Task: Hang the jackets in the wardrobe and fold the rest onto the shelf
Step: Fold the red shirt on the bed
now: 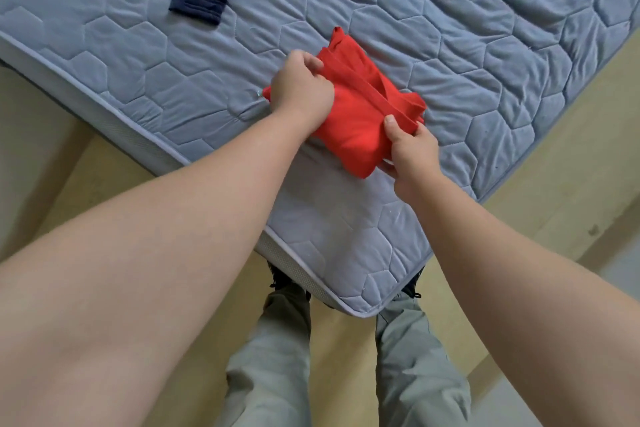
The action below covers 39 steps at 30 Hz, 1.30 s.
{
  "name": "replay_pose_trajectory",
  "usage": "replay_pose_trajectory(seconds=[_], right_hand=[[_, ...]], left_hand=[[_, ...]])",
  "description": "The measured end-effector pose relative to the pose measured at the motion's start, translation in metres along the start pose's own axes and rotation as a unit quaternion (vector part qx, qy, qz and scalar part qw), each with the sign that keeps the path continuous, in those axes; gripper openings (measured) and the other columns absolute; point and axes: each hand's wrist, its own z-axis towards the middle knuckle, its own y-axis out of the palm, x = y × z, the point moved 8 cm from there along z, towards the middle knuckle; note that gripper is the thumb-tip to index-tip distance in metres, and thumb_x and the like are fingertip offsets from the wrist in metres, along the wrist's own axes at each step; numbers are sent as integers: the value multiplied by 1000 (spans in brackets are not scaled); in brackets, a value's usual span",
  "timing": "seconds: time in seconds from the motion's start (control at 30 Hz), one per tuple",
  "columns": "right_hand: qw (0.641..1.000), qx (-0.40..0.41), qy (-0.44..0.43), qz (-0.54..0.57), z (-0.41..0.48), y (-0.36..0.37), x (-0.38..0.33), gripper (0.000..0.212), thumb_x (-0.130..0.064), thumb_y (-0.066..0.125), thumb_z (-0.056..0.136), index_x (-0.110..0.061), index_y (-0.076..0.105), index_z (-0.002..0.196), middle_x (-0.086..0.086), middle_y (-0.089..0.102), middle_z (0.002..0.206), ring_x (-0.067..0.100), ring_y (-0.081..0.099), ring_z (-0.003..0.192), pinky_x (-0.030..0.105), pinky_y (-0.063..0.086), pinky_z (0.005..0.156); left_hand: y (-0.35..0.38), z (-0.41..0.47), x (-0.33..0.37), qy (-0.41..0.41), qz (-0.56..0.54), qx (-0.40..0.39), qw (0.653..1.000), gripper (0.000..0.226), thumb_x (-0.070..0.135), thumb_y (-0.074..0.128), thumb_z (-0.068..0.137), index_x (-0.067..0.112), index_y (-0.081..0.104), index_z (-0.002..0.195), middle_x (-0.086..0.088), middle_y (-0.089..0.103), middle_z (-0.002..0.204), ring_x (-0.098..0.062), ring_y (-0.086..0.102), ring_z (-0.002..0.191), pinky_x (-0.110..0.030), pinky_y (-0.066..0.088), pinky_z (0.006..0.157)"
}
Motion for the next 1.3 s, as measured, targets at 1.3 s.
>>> replay_pose_trajectory(seconds=[1.3], right_hand=[[936, -11, -163, -311, -222, 12, -211, 29, -44, 55, 100, -17, 63, 111, -12, 60, 86, 9, 56, 78, 13, 37, 62]], left_hand=[[-149, -194, 61, -213, -333, -293, 871, 18, 20, 62, 95, 10, 75, 99, -7, 77, 85, -16, 73, 65, -26, 59, 59]])
